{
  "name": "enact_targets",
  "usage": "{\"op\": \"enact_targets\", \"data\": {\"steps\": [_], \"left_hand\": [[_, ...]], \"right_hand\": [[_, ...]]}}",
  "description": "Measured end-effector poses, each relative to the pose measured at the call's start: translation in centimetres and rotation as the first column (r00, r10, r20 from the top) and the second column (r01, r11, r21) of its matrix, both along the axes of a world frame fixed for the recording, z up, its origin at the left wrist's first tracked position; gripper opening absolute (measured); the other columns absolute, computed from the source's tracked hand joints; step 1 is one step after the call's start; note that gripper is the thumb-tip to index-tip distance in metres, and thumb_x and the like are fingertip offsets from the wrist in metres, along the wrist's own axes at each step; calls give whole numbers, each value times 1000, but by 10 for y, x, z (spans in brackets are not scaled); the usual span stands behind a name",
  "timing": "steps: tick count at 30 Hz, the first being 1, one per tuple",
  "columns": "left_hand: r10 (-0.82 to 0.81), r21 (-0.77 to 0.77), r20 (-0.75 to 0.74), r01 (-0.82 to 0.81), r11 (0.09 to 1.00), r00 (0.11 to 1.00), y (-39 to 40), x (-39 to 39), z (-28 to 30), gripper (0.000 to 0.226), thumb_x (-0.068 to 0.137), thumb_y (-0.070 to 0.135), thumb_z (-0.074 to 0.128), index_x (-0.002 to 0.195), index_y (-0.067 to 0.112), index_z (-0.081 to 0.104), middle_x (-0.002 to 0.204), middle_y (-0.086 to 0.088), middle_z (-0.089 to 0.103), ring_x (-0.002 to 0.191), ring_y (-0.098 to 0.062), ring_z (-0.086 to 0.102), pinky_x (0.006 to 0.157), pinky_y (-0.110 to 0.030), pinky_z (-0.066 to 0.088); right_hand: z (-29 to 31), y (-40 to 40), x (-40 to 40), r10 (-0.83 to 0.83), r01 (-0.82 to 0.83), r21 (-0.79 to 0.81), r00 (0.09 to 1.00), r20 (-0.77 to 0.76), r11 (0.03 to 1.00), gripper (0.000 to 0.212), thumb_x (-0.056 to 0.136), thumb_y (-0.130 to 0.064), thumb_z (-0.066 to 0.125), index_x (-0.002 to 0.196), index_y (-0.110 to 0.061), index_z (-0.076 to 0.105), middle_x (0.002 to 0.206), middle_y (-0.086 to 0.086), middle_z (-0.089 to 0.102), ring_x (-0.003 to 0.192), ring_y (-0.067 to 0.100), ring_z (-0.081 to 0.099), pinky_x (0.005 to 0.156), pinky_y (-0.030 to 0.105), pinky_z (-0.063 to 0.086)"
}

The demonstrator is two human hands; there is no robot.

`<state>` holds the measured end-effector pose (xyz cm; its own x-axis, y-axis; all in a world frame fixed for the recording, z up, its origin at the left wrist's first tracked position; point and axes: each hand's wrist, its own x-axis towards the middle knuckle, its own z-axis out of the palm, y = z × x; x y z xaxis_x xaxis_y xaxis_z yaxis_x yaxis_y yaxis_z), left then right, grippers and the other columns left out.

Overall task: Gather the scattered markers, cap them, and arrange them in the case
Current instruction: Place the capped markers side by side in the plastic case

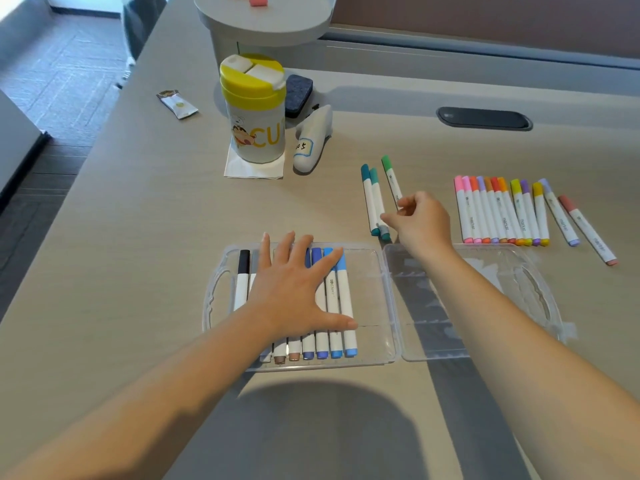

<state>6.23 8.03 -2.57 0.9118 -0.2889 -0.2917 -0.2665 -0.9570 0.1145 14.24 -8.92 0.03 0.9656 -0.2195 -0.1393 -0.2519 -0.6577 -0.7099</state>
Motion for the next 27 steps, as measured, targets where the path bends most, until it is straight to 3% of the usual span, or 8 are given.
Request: {"op": "enact_targets", "data": {"steps": [5,9,15,19,21,23,25,27], "left_hand": [[5,-6,10,-5,1000,1000,-1,0,-1,97,67,84,33,143,42,-10,155,-1,-7,142,-30,-13,110,-53,-16],[0,-4,28,0,1000,1000,-1,-1,-2,98,66,85,30,143,41,-10,155,-2,-7,143,-30,-13,110,-53,-17],[-16,-7,46,16,1000,999,0,-1,-5,99,65,86,29,143,40,-11,156,-3,-9,143,-29,-14,109,-52,-18],[-12,-16,46,13,1000,999,0,-1,-5,99,66,85,30,144,40,-10,156,-4,-9,143,-29,-14,109,-52,-18],[-12,-16,43,13,1000,999,0,-1,-5,99,65,86,30,143,41,-11,156,-4,-9,143,-29,-15,110,-52,-18],[-11,-18,43,11,1000,999,0,0,-6,99,65,86,29,143,41,-11,156,-2,-9,143,-28,-15,110,-52,-17],[-6,-16,45,7,1000,999,0,0,-7,99,64,87,29,143,41,-11,155,-2,-9,143,-28,-15,110,-52,-17],[-3,-10,51,3,1000,999,0,0,-7,99,64,87,28,143,41,-10,155,-1,-8,143,-28,-14,111,-52,-16]], "right_hand": [[-11,15,17,37,-39,-119,999,-15,992,43,82,-22,67,116,-7,46,116,9,52,99,21,52,78,29,46],[-15,21,24,34,-49,-214,997,-71,976,54,76,-25,73,117,-6,44,118,12,52,107,29,54,79,34,48],[-9,17,28,61,-86,-353,995,-82,932,36,84,-16,64,114,-3,51,114,15,57,101,31,57,69,32,41],[-4,17,27,81,-111,-417,993,-89,902,28,88,-14,57,114,-2,57,110,16,60,85,26,56,65,30,41],[-2,14,27,72,-98,-372,994,-84,923,27,88,-14,57,113,-2,58,110,16,61,88,25,59,67,30,46],[3,8,26,38,-54,-230,997,-72,972,25,88,-11,56,112,-3,59,111,13,61,86,22,61,70,28,51],[12,4,21,-21,30,93,995,-98,995,30,88,-4,53,119,-3,55,112,11,59,77,18,63,69,26,55],[22,-1,12,-16,74,395,989,-149,916,38,88,5,47,126,-2,46,117,15,55,73,19,64,71,29,57]]}}
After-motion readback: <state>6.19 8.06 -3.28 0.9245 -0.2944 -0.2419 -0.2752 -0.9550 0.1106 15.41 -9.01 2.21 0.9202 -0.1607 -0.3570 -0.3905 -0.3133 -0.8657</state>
